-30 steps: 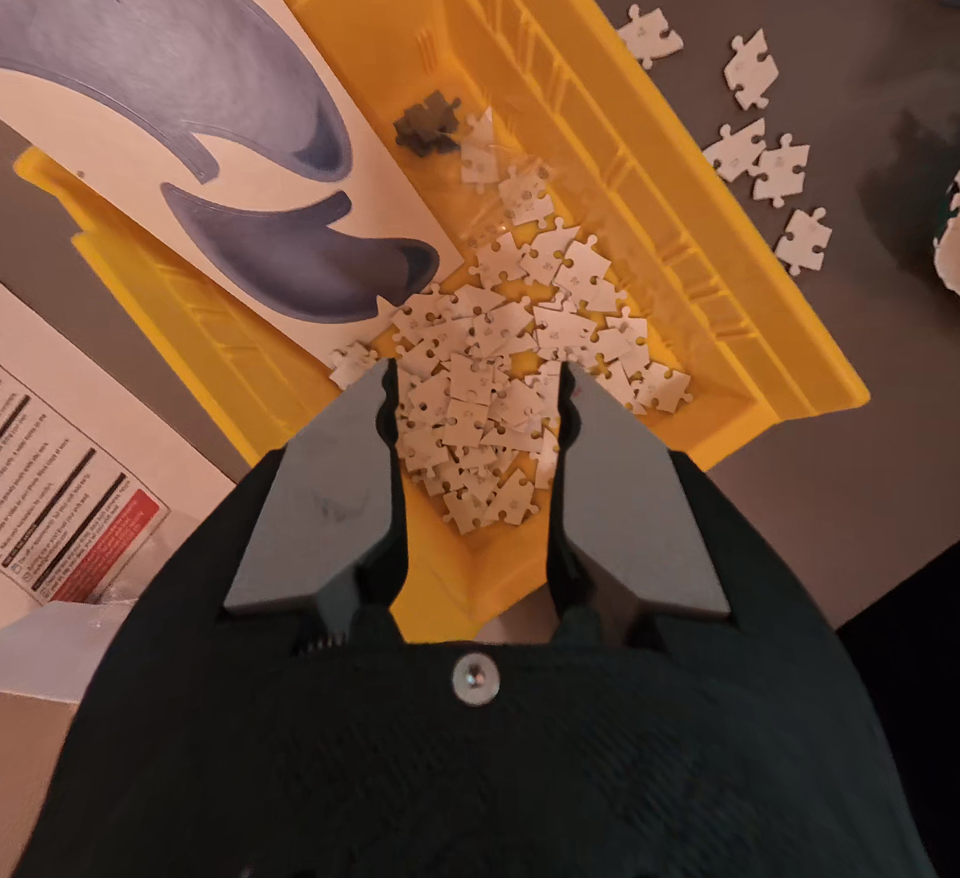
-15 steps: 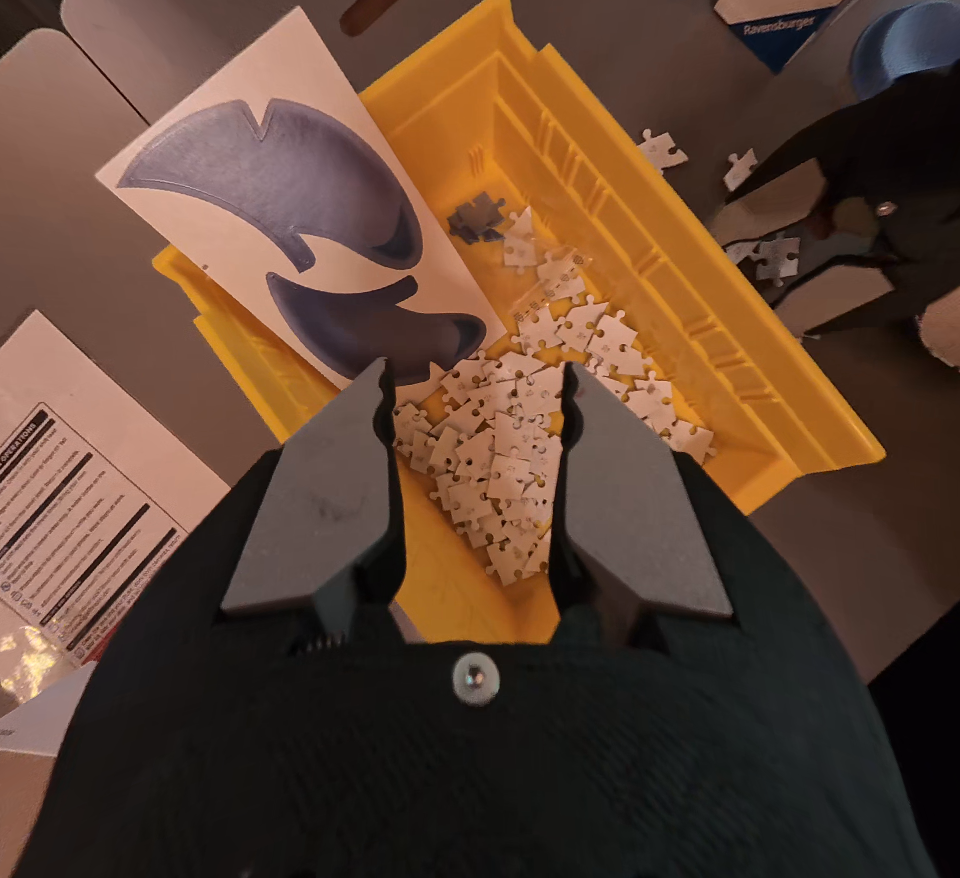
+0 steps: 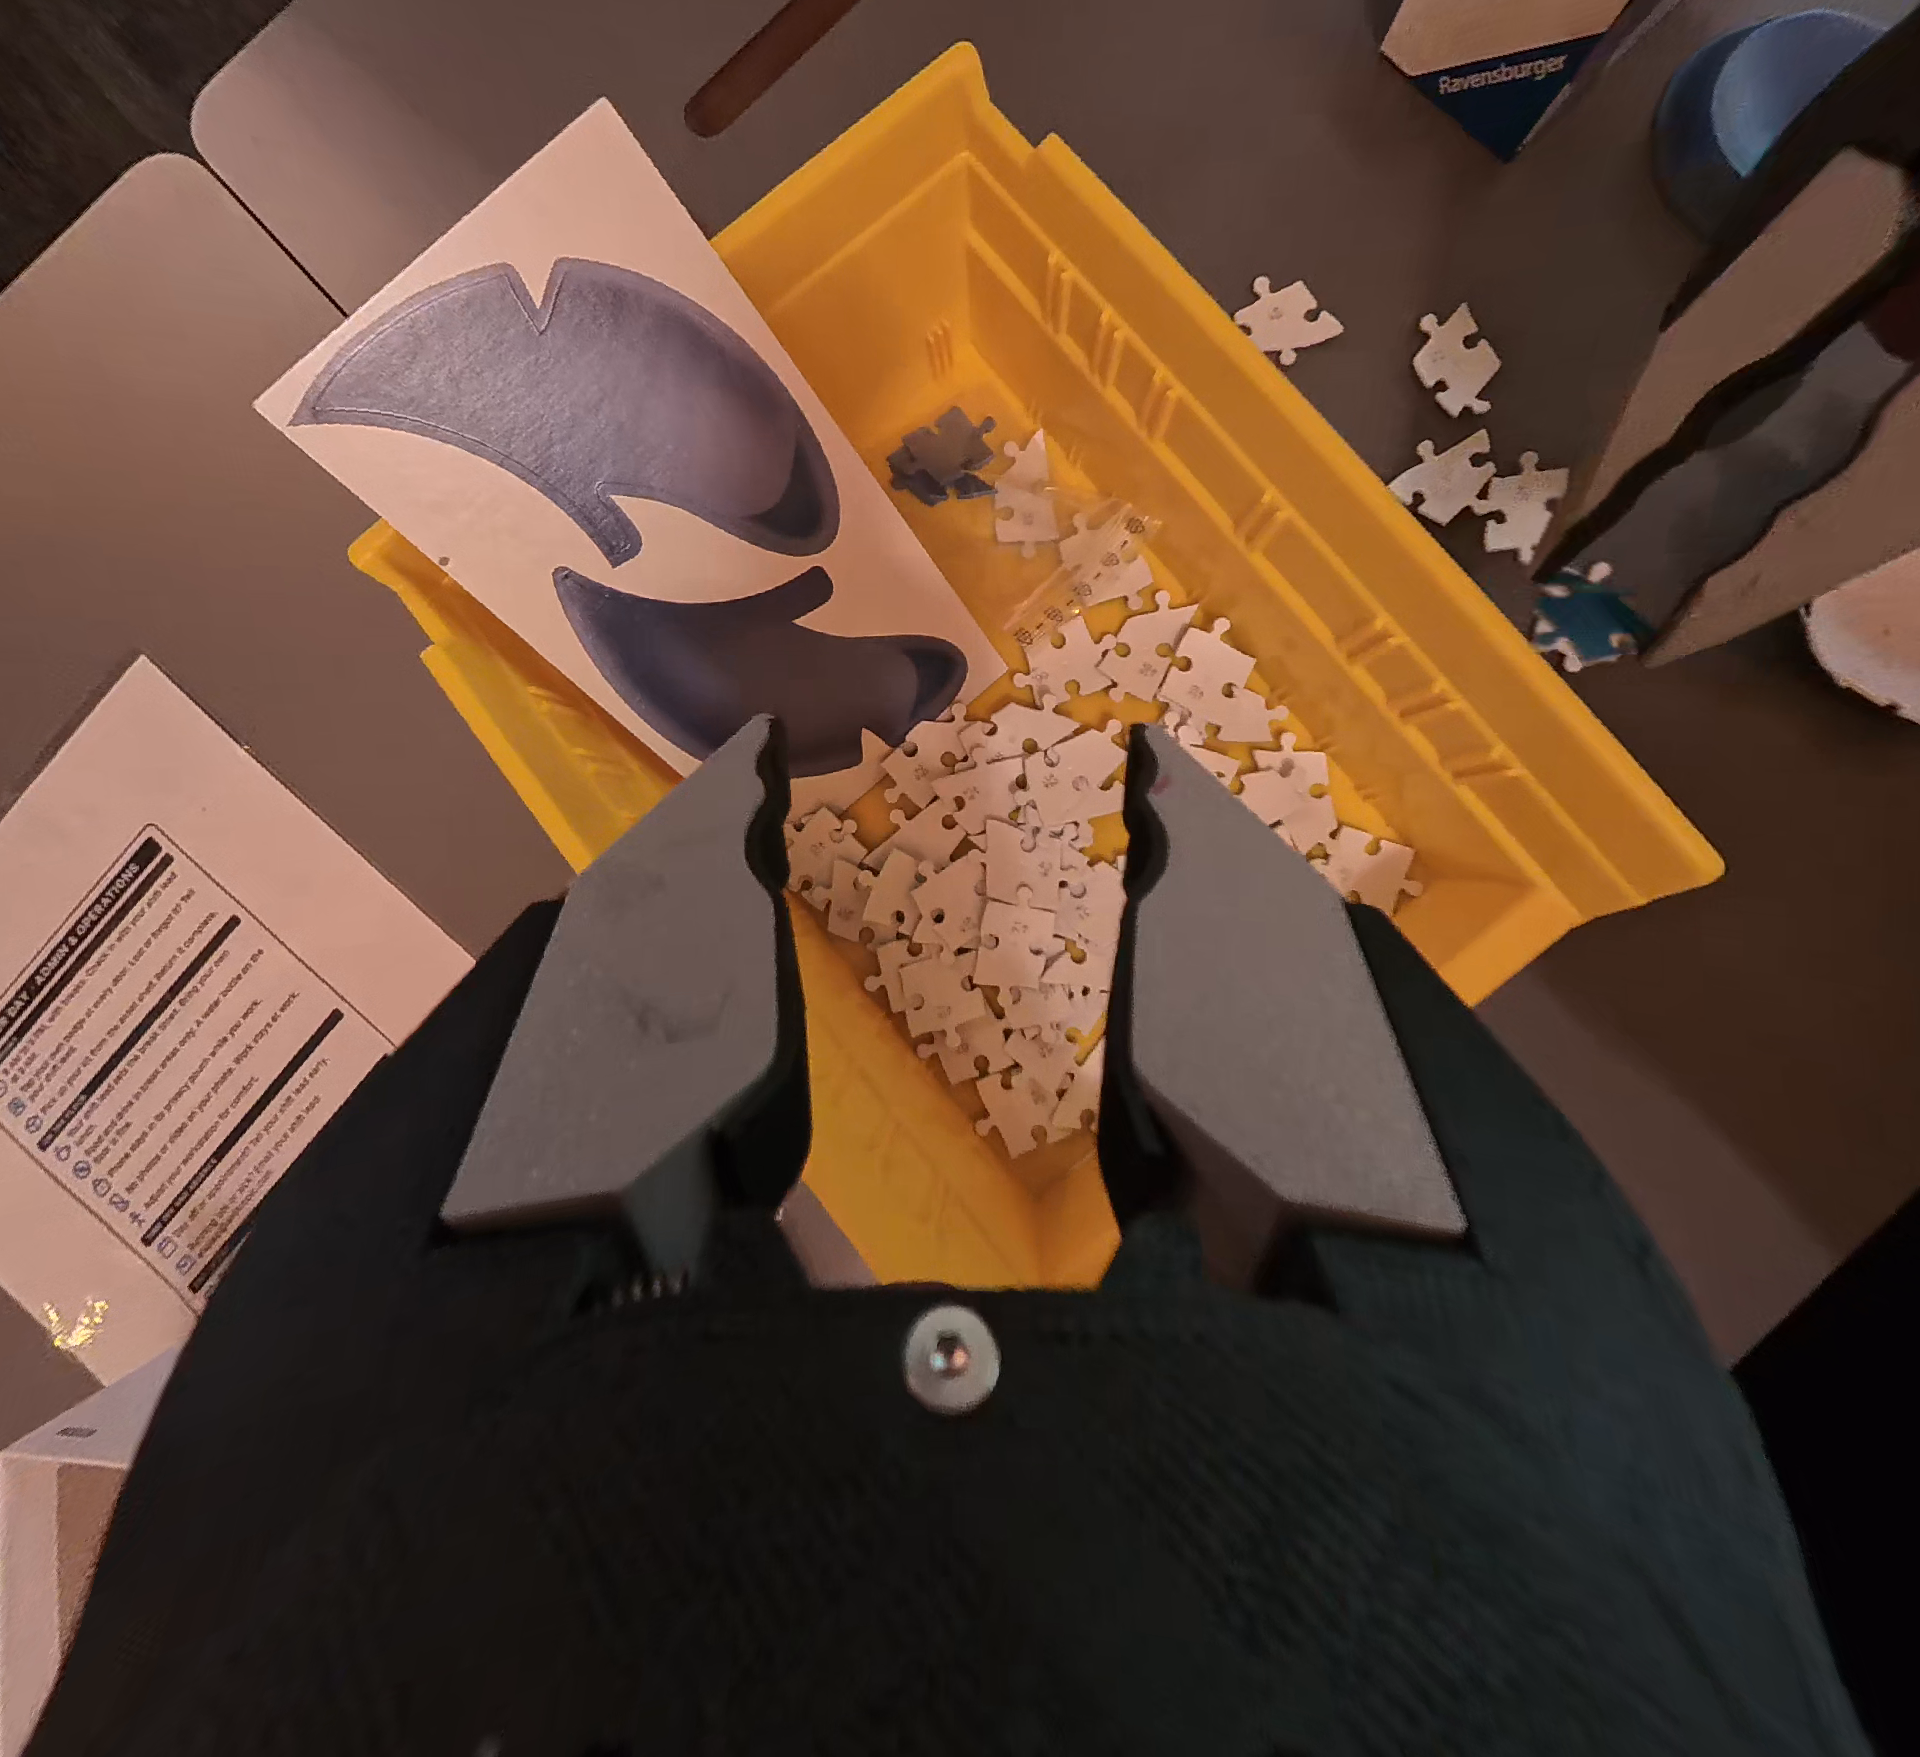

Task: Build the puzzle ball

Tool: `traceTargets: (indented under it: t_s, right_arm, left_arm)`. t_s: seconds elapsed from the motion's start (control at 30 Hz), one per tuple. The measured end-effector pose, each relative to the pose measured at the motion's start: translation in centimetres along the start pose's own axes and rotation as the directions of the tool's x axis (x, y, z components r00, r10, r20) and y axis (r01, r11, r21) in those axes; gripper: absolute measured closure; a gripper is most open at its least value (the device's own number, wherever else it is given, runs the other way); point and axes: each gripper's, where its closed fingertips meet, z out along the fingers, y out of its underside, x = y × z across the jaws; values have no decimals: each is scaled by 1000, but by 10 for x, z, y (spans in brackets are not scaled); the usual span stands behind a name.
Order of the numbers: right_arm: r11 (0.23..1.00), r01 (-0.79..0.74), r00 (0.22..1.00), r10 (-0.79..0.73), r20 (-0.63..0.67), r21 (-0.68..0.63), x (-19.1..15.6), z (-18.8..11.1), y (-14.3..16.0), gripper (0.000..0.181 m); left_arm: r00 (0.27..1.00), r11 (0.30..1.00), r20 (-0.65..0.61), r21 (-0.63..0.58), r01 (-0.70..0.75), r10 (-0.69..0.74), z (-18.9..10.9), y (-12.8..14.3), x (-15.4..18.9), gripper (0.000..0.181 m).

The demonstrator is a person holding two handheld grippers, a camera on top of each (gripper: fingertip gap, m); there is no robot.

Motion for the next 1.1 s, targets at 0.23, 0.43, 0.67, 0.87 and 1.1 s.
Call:
traceTargets:
  t_s: [0.23, 0.43, 0.67, 0.87, 1.1]
  right_arm:
    - [991, -135, 959, 133, -249, 8, 55, -14, 17, 150]
    - [965, -259, 964, 261, -59, 42, 35, -12, 13, 145]
    - [994, 27, 949, -58, -311, -104, 50, -16, 25, 145]
    - [977, 145, 892, -198, -407, -158, 42, -20, 19, 149]
    - [961, 275, 787, -209, -581, 26, 31, -69, 9, 149]
  left_arm:
    - [1000, 1000, -6, 10, -15, 15, -1, -4, 5, 118]
    - [1000, 1000, -8, -9, -28, 28, 4, -2, 8, 118]
    - [1000, 1000, -9, -11, -27, 27, 5, -2, 6, 118]
    - [1000, 1000, 0, -16, -17, 17, 4, 1, 1, 118]
    - [998, 987, -51, -157, -34, 27, 12, 34, 2, 119]
